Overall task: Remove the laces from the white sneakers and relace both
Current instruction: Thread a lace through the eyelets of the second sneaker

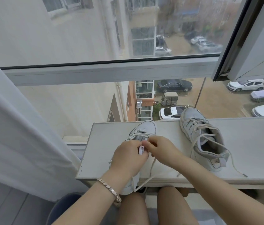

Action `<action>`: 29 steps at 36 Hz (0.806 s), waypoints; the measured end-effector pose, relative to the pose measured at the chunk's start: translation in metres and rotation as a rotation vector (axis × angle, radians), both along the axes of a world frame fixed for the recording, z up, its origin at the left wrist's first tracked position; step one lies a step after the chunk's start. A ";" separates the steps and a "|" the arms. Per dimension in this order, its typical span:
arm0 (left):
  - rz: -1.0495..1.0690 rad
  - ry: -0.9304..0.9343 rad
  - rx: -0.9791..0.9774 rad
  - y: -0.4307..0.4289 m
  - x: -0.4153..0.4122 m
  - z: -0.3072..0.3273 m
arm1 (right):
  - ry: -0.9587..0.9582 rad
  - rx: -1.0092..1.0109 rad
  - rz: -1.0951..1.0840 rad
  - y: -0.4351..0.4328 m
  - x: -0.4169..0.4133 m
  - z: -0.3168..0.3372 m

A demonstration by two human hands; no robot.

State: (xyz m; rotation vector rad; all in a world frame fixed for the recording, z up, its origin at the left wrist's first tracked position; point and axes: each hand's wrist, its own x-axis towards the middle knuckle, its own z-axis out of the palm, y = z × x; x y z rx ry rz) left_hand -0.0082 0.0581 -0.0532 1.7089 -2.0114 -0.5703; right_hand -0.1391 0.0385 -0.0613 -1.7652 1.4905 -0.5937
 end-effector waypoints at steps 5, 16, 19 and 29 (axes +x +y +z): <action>0.017 -0.023 -0.029 -0.001 -0.004 -0.002 | -0.072 -0.246 0.030 0.017 -0.016 -0.002; 0.214 0.024 -0.009 -0.025 -0.007 -0.002 | -0.594 -0.564 0.147 0.062 -0.037 0.061; 0.212 0.017 -0.001 -0.027 -0.007 -0.003 | -0.923 -0.253 0.013 0.044 -0.053 0.064; 0.128 0.052 0.007 -0.020 -0.007 0.001 | 0.173 -0.021 -0.108 -0.011 -0.029 0.010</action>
